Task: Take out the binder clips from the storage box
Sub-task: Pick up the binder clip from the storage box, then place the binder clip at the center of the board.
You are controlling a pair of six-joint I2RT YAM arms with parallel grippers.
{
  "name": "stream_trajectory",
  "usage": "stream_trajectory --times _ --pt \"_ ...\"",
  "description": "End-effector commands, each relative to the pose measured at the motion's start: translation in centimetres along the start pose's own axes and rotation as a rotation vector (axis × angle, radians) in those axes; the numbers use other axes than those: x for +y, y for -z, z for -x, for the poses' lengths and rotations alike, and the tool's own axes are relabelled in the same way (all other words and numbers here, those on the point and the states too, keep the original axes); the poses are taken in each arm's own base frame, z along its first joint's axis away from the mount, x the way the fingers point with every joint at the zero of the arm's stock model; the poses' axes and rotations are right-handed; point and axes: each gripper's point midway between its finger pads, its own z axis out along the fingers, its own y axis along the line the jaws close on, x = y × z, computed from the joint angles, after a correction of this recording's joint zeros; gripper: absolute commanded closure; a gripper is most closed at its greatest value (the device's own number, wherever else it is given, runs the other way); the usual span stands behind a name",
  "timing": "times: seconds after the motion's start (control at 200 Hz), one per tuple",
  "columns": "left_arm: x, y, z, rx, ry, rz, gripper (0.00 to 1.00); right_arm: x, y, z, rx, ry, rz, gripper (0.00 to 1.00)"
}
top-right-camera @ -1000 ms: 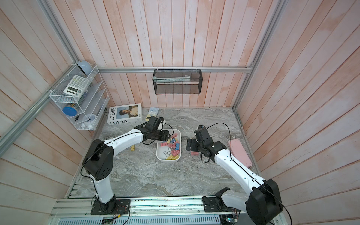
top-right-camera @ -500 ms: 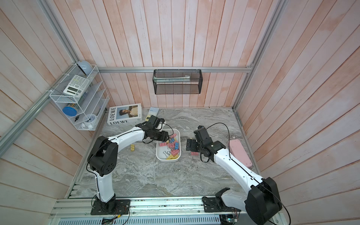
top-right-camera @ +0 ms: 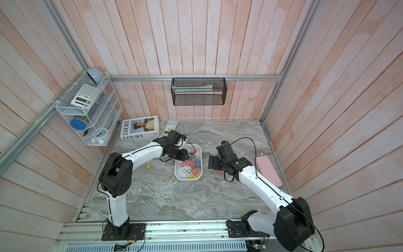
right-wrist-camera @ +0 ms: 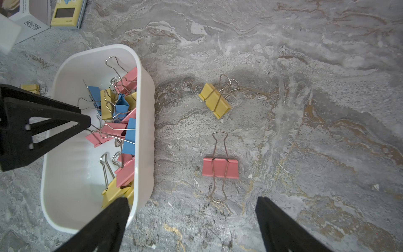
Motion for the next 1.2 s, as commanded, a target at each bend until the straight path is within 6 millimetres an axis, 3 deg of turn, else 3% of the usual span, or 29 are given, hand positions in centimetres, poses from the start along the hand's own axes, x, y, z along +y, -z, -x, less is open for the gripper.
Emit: stream_trajectory --times 0.0,0.175,0.235,0.365,0.545,0.815,0.98,1.085,1.195 --pt "-0.8 1.0 -0.4 0.003 -0.012 -0.023 0.54 0.0 -0.1 0.1 0.007 -0.011 -0.002 0.02" --pt "-0.8 1.0 -1.1 0.023 -0.018 -0.024 0.62 0.0 0.0 0.1 0.005 -0.012 -0.002 0.02" --pt "-0.6 1.0 -1.4 0.032 -0.019 -0.016 0.70 0.0 0.0 0.1 0.006 -0.015 0.001 0.02" --pt "-0.7 1.2 -1.8 0.041 -0.029 -0.009 0.78 0.0 0.1 0.0 0.004 -0.017 0.005 0.02" --pt "-0.4 2.2 -1.8 0.023 -0.030 0.017 0.99 0.2 0.3 0.1 0.001 -0.019 0.016 0.02" --pt "-0.8 7.5 0.3 -0.135 0.008 0.053 1.00 2.0 0.2 0.8 -0.002 -0.015 0.097 0.02" --pt "0.8 12.1 0.3 -0.284 0.138 0.042 1.00 3.5 -0.2 1.6 0.008 -0.001 0.130 0.02" --pt "2.1 14.3 -1.0 -0.343 0.214 0.044 1.00 4.8 -0.7 1.9 0.018 0.023 0.150 0.02" --pt "4.5 15.6 -3.6 -0.372 0.303 0.085 1.00 6.4 -1.5 2.1 0.035 0.058 0.175 0.02"
